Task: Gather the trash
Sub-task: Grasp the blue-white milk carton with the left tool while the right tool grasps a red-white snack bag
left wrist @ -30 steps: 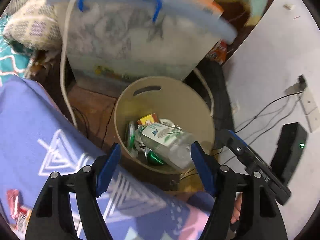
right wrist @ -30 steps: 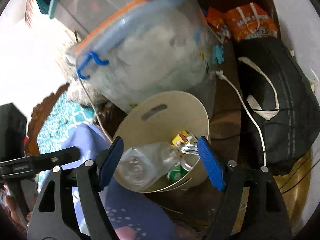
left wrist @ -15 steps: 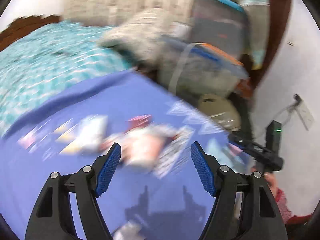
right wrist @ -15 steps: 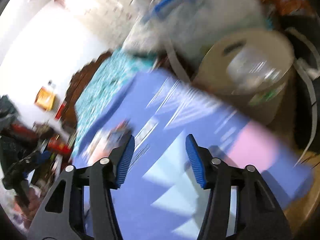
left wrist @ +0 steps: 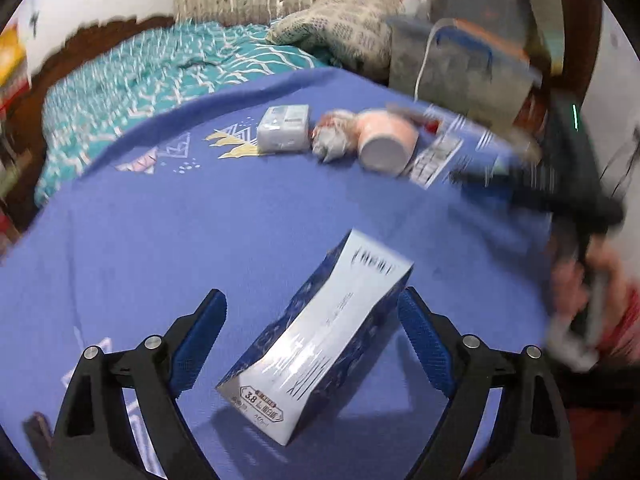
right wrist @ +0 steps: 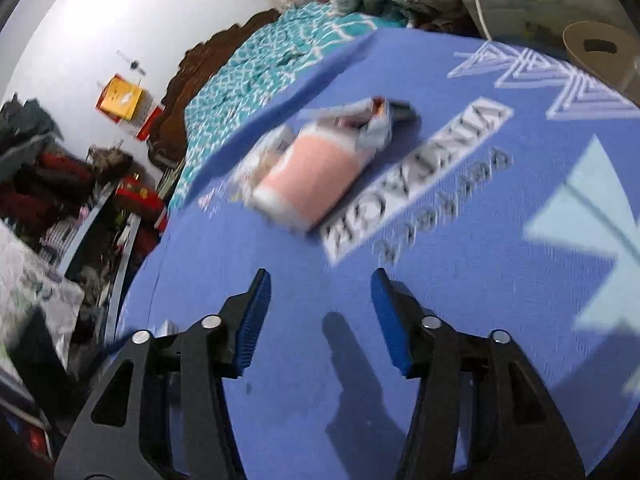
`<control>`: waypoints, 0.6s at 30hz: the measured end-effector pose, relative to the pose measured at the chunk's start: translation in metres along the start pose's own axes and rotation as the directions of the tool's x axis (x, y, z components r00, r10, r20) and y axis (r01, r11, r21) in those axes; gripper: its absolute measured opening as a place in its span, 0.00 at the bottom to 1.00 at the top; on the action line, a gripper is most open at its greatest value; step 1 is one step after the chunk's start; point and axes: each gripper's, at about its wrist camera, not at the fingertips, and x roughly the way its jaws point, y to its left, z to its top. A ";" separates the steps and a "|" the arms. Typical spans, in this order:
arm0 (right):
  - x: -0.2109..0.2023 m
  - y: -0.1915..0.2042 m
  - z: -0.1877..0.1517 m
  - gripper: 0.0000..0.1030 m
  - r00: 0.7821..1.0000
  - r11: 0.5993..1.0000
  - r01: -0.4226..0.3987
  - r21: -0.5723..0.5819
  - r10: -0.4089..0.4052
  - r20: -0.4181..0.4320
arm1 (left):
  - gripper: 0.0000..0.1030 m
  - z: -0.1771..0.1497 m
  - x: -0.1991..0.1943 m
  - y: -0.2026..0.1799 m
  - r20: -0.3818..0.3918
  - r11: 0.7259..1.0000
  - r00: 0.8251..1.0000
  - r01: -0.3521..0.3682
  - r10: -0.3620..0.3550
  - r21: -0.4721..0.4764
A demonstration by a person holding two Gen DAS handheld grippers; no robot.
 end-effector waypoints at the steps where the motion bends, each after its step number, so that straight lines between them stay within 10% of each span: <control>1: -0.002 -0.005 0.014 0.58 1.000 1.000 0.019 0.006 -0.019 0.025 | 0.83 -0.004 0.004 -0.003 0.001 1.000 1.000 -0.020 0.020 0.024; 10: 0.024 -0.064 0.101 0.64 0.994 0.942 -0.109 0.318 0.103 0.035 | 0.59 -0.017 0.009 0.001 0.021 0.999 0.999 -0.030 0.030 0.024; 13: 0.043 -0.064 0.100 0.24 0.991 0.934 -0.123 0.336 0.135 -0.013 | 0.56 -0.013 0.010 0.014 0.018 0.999 1.000 -0.015 0.015 -0.028; 18: 0.043 -0.037 0.090 0.18 0.993 0.967 -0.119 0.226 0.119 0.016 | 0.55 -0.014 0.007 0.033 0.015 0.994 1.000 -0.008 0.010 -0.106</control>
